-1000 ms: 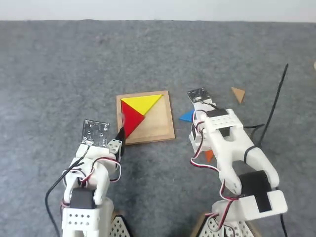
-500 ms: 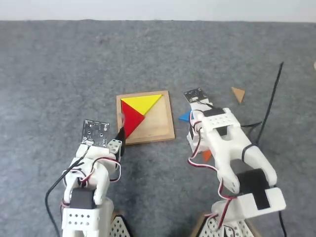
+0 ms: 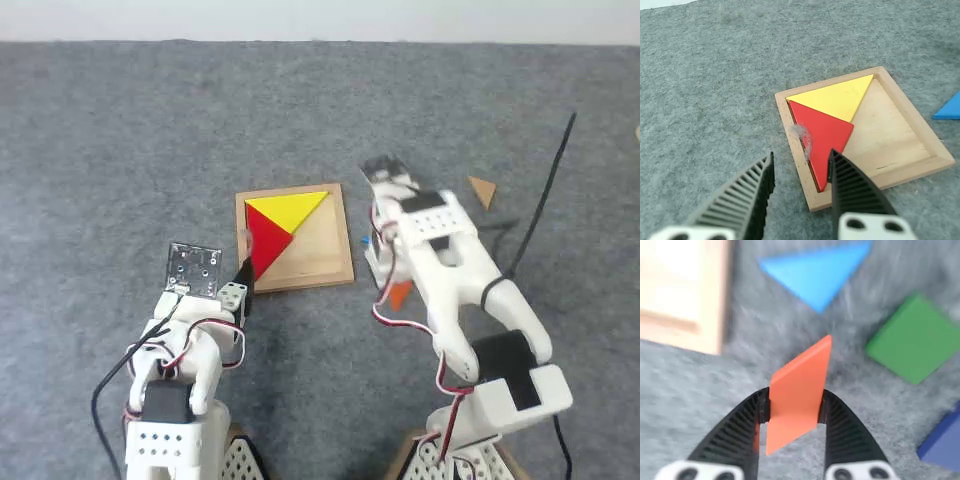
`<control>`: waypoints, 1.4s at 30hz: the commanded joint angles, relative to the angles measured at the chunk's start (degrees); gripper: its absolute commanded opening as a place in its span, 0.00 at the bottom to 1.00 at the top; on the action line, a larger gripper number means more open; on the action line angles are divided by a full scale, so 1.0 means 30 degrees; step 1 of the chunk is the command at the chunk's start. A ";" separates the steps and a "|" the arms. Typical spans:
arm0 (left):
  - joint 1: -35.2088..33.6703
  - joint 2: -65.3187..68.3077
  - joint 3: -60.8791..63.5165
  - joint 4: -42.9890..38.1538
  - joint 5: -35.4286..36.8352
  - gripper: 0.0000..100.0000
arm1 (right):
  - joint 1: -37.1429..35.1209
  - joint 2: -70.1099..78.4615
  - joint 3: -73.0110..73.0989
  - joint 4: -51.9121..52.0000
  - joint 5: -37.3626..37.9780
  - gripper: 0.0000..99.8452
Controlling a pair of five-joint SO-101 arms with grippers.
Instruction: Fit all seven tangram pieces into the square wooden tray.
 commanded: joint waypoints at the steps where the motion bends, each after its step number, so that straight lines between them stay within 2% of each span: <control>1: 0.0088 -0.0176 -0.0103 0.0088 0.0059 0.17 | -0.1099 -0.0073 -0.4337 0.1333 -0.0410 0.01; 8: 0.0088 -0.0205 -0.0103 0.0059 0.0059 0.17 | -0.2886 0.2828 -0.8322 -0.0190 -0.0733 0.01; 15: 0.0088 -0.0205 -0.0103 0.0059 0.0059 0.17 | -0.3355 0.8630 -1.4418 -0.0161 -0.3692 0.01; 19: 0.0088 -0.0205 -0.0103 0.0059 0.0059 0.17 | -0.3355 1.1267 -1.7553 0.1333 -0.4864 0.01; 27: 0.0088 -0.0234 -0.0103 0.0059 0.0059 0.17 | -0.3267 1.4930 -2.2095 0.3560 -0.4923 0.01; 29: 0.0088 -0.0234 -0.0103 0.0059 0.0059 0.17 | -0.3238 1.5429 -2.2916 0.4117 -0.4894 0.03; 36: 0.0088 -0.0234 -0.0103 0.0059 0.0059 0.17 | -0.3385 1.5927 -2.4850 0.6256 -0.4894 0.21; 42: 0.0088 -0.0234 -0.0103 0.0059 0.0059 0.17 | -0.3355 1.5927 -2.5026 0.6462 -0.4894 0.23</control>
